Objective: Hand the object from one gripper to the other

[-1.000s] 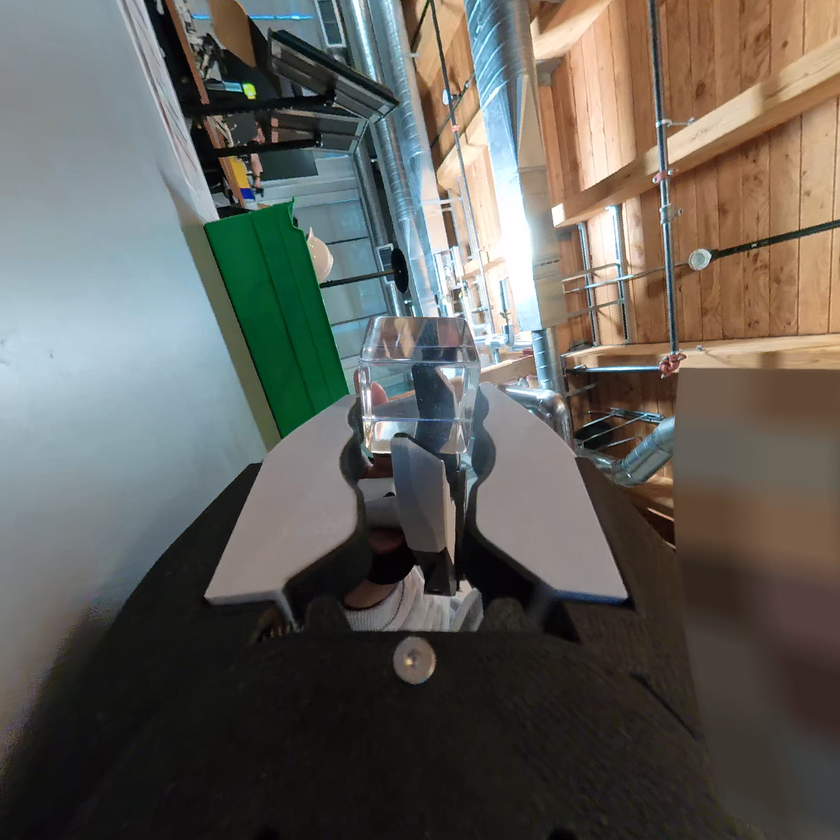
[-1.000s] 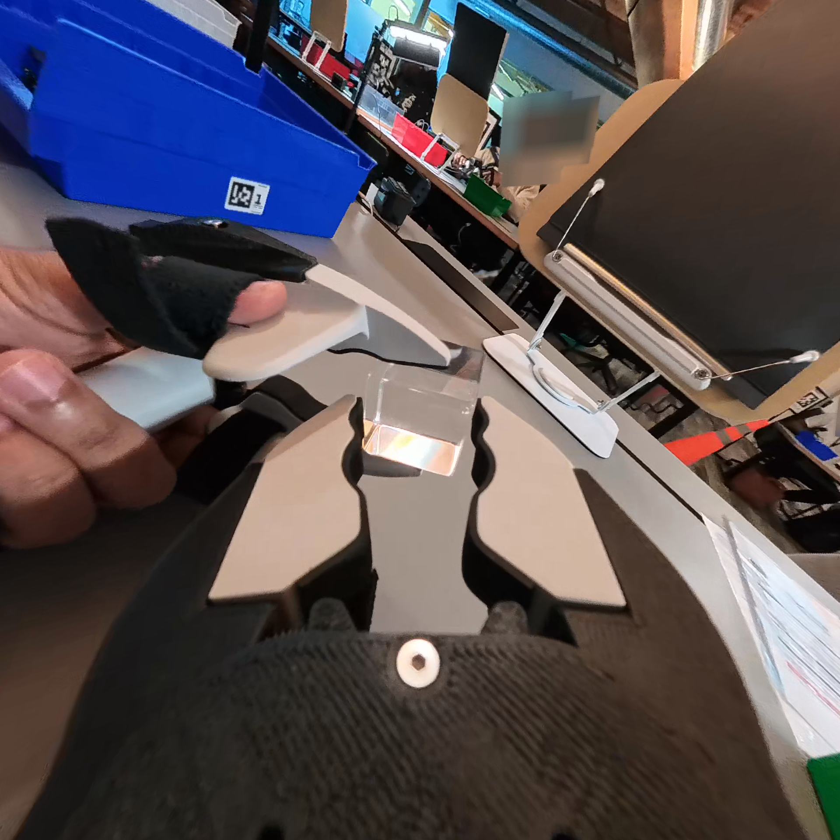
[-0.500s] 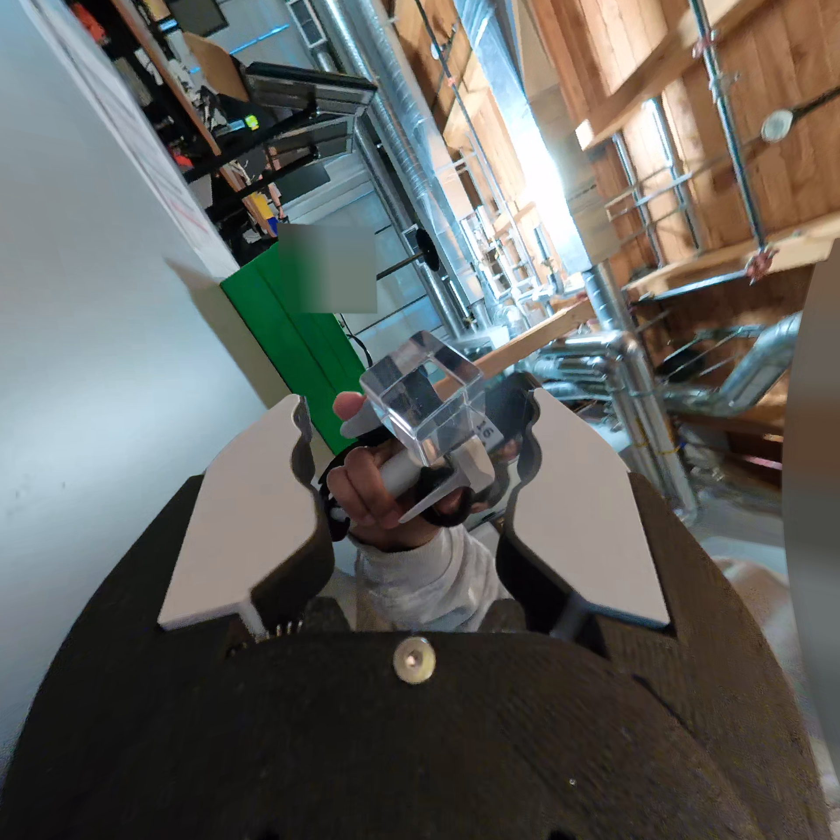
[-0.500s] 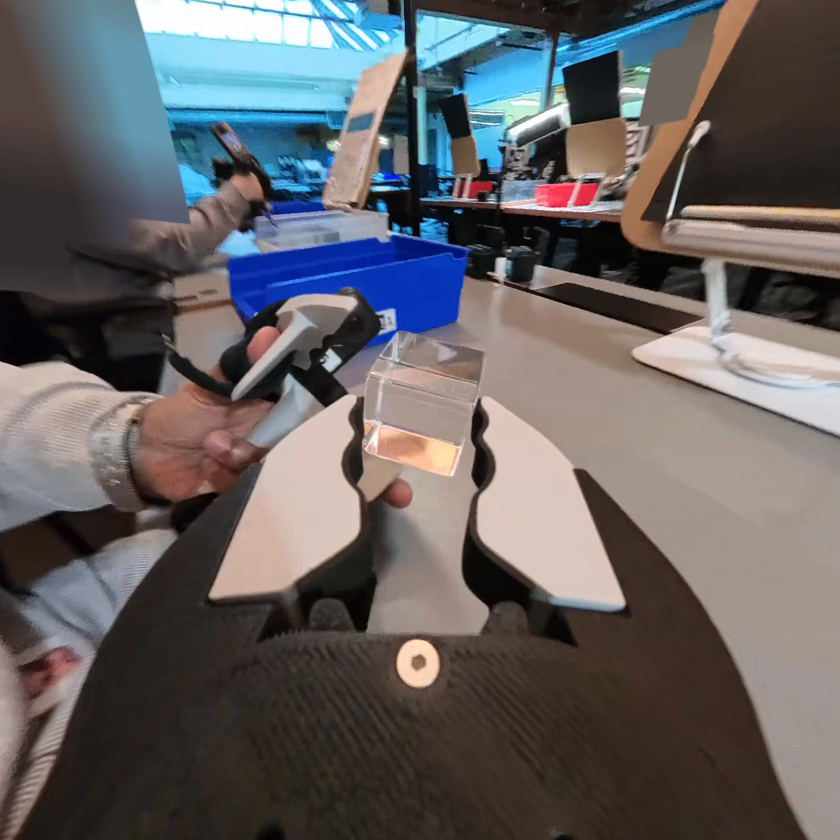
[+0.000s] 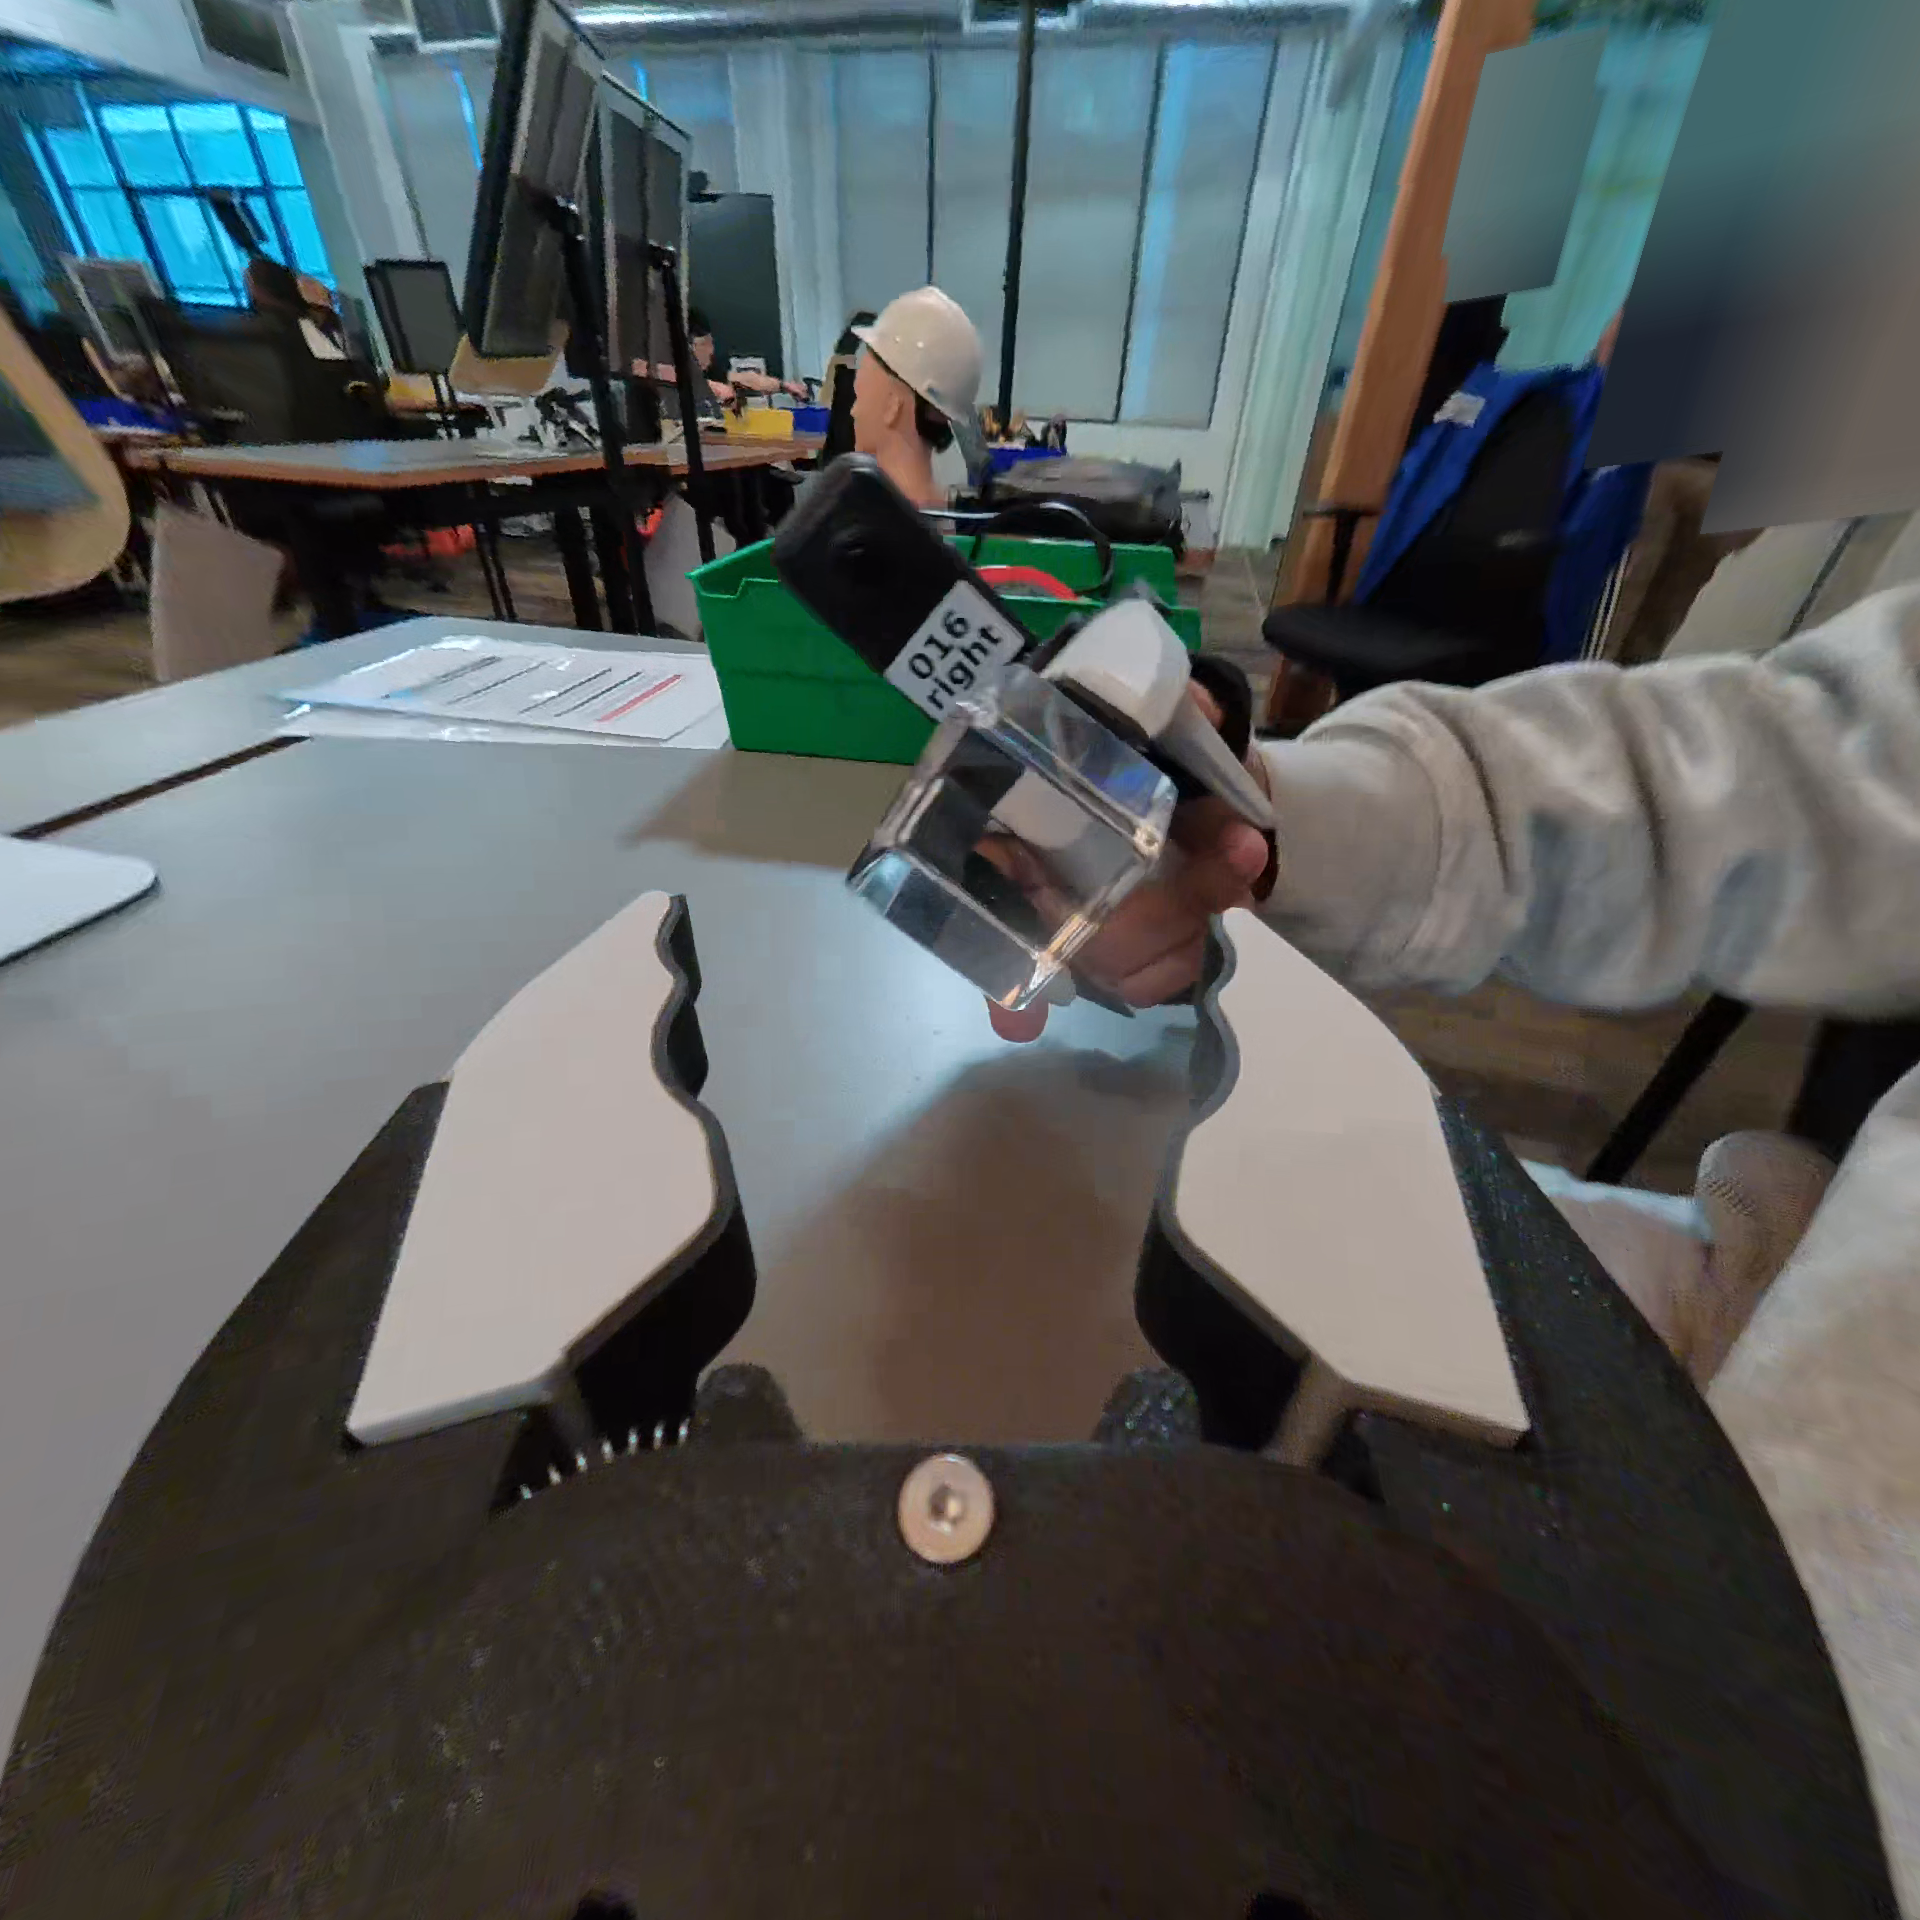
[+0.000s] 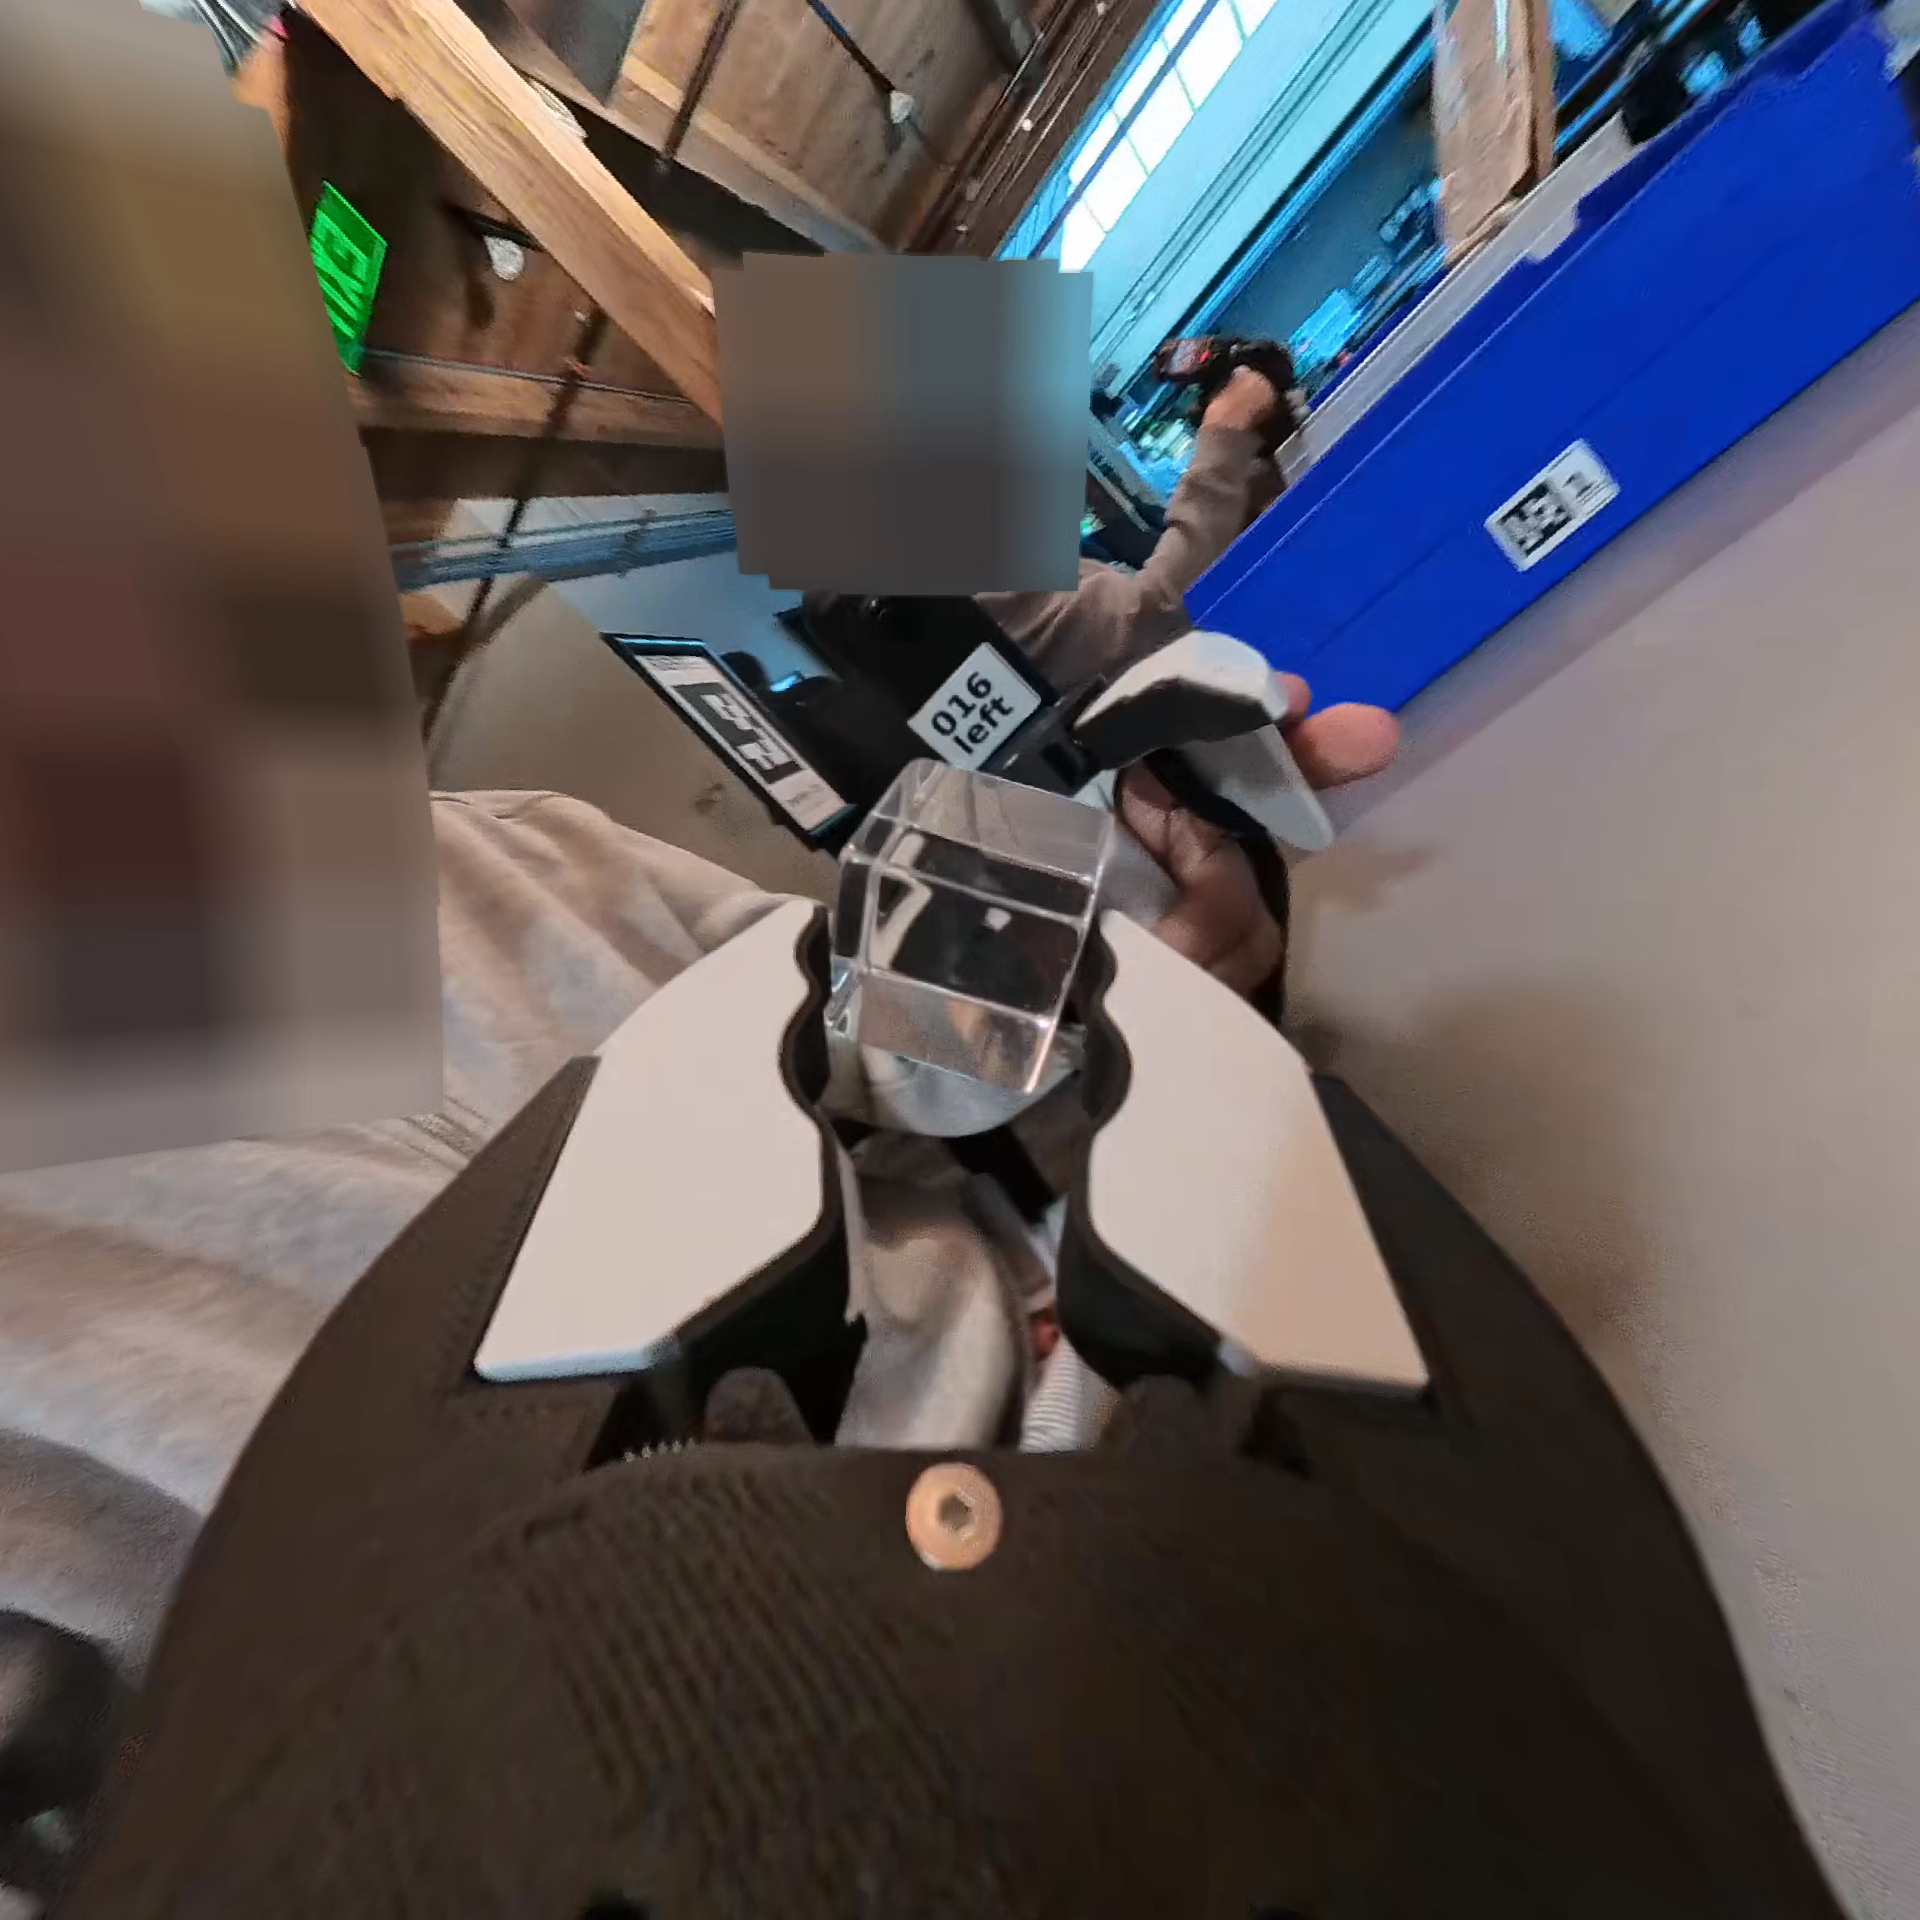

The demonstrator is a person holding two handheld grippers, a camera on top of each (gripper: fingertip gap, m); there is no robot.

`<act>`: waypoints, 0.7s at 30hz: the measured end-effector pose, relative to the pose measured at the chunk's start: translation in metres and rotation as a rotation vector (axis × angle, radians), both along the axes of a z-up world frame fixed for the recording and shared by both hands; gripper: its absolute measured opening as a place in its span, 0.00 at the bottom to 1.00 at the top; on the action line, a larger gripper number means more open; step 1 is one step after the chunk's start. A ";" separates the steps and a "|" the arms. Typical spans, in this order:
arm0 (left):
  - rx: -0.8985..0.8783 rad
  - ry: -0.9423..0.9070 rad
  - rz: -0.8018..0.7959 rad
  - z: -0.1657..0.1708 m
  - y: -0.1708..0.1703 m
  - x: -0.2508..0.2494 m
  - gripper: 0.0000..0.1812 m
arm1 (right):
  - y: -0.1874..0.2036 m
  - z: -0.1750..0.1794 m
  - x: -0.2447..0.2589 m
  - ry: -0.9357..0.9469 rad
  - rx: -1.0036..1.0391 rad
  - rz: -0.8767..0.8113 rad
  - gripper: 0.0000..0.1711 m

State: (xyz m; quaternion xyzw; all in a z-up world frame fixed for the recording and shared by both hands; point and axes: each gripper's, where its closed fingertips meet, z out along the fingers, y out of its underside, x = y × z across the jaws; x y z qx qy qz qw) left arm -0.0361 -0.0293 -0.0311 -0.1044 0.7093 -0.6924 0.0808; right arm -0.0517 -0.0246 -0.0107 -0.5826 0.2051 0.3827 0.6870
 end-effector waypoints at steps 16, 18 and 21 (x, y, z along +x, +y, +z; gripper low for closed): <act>0.110 -0.094 -0.021 -0.011 -0.009 -0.012 0.25 | 0.014 -0.017 -0.003 0.238 -0.041 0.109 0.28; 0.100 -0.069 -0.017 -0.010 -0.008 -0.009 0.25 | 0.013 -0.018 0.003 0.218 -0.036 0.063 0.29; 0.083 -0.019 -0.001 -0.010 -0.006 -0.004 0.25 | 0.007 -0.017 0.020 0.206 -0.002 -0.052 0.38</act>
